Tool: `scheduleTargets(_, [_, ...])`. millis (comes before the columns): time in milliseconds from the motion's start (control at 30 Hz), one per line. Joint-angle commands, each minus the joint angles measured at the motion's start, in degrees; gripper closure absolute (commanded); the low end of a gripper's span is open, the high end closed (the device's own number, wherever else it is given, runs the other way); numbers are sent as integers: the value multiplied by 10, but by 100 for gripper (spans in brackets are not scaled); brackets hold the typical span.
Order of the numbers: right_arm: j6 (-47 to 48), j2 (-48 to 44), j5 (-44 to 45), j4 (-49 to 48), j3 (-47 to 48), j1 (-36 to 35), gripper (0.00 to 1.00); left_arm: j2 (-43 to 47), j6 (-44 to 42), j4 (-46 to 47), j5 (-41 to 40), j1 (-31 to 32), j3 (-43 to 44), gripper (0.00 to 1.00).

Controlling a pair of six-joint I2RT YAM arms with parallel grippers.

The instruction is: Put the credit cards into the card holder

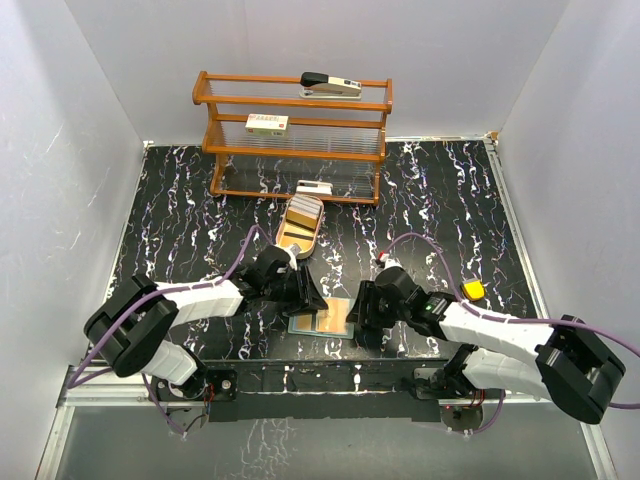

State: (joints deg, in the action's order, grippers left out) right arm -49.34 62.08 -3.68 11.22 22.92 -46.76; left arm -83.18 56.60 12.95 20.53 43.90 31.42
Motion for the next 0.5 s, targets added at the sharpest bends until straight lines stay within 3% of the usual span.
scheduleTargets(0, [-18,2,-18,-81,-7,-2,53,-10,-2,33,19,5,7,60])
scheduleTargets(467, [-11,36,-15,-125,-14,-2,51,45,-18,-26,-46,7,11,50])
